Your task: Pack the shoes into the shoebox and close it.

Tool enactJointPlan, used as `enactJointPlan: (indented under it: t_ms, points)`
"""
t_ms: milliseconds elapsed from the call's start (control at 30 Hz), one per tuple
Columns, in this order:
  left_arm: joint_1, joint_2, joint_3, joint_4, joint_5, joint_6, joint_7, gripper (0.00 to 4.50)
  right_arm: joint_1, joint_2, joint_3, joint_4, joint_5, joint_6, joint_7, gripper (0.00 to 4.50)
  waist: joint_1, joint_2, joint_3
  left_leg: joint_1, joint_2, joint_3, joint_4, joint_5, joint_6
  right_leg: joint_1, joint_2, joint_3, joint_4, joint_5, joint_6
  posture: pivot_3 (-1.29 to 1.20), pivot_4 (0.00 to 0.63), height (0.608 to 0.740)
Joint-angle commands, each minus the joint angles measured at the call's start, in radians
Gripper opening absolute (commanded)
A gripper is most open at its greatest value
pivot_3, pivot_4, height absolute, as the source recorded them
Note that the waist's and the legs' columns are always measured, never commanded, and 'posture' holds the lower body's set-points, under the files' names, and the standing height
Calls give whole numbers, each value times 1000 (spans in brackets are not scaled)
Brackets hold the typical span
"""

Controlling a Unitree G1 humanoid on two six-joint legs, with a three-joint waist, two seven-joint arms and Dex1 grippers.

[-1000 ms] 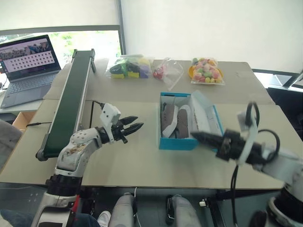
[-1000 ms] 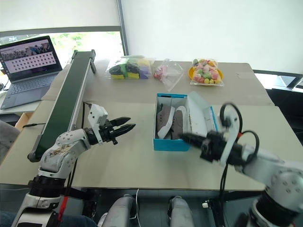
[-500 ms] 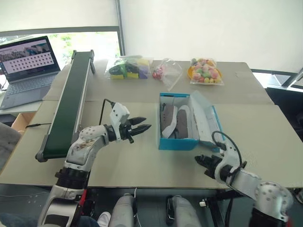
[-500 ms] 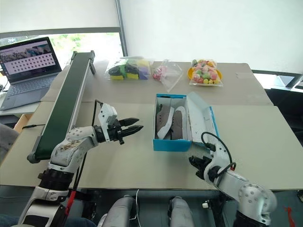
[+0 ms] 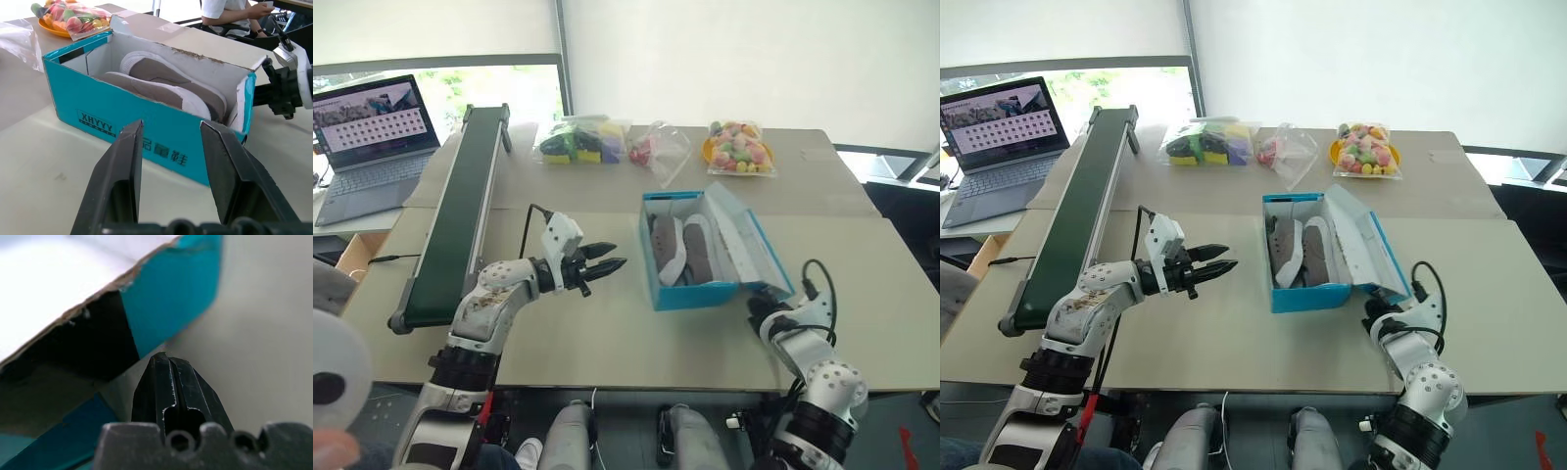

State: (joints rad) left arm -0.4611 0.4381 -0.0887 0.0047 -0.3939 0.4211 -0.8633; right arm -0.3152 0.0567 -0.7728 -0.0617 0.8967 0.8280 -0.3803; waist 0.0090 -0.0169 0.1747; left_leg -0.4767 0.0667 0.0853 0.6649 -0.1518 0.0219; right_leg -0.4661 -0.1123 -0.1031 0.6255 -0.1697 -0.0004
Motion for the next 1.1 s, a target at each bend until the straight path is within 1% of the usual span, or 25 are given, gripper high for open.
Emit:
enactJointPlan:
  t_ms: [33, 233, 333, 467, 633, 767, 867, 933, 1000, 1100]
  points:
    - [-18, 4, 11, -48, -2, 4, 3, 1950, -51, 10, -41, 53, 56, -146, 23, 21, -1, 0, 0, 0, 0, 0, 0, 0, 0, 0, 0, 0, 1, 1, 2, 0, 150, 681]
    - [-11, 9, 12, -61, 0, 10, 6, 1950, -104, 44, -15, 70, 110, -288, 86, 21, -11, 1, 0, 1, 0, 0, 0, 0, 0, 0, 1, 2, 3, 2, 4, 0, 150, 681]
    - [-6, 11, 13, -66, 2, 13, 11, 1950, -129, 47, 3, 55, 167, -325, 148, 21, -14, 2, 0, 1, 0, 0, 0, 0, 0, 0, 1, 2, 3, 1, 2, 0, 150, 681]
    - [4, 15, 13, -75, 3, 14, 14, 1950, -146, 45, 19, 5, 269, -354, 230, 21, -19, 3, 1, 1, 0, 0, 0, 0, 1, 0, 1, 2, 3, 3, 4, 0, 150, 681]
    - [9, 16, 12, -79, 3, 17, 16, 1950, -123, 45, 96, -93, 334, -372, 332, 21, -21, 5, 1, 1, 0, 0, 0, 0, 1, 0, 1, 2, 4, 3, 4, 0, 150, 681]
    - [9, 15, 10, -85, 2, 23, 21, 1950, -102, 24, 191, -179, 354, -345, 397, 21, -23, 5, 1, 1, 1, 0, 0, 0, 1, -1, 1, 2, 4, 3, 4, 0, 150, 681]
    - [8, 14, 9, -86, 2, 25, 24, 1950, -94, -34, 291, -207, 306, -294, 411, 21, -22, 5, 1, 1, 1, 0, 0, 0, 0, -1, 1, 2, 4, 3, 4, 0, 150, 681]
    - [8, 14, 9, -87, 3, 26, 26, 1950, -117, -143, 442, -206, 149, -216, 399, 21, -22, 5, 1, 1, 0, 0, 0, 0, 0, -1, 1, 3, 4, 2, 3, 0, 150, 681]
    - [8, 12, 9, -88, 4, 27, 29, 1950, -145, -245, 586, -199, 8, -169, 426, 21, -24, 6, 1, 1, 0, 2, 1, 0, 0, -2, 0, 3, 5, 0, -1, 0, 150, 681]
    - [8, 5, 10, -88, 7, 28, 41, 1950, -208, -319, 714, -136, -117, -158, 479, 21, -22, 6, 1, 1, 0, 2, 1, 0, 0, -2, 1, 3, 5, 0, -1, 0, 150, 681]
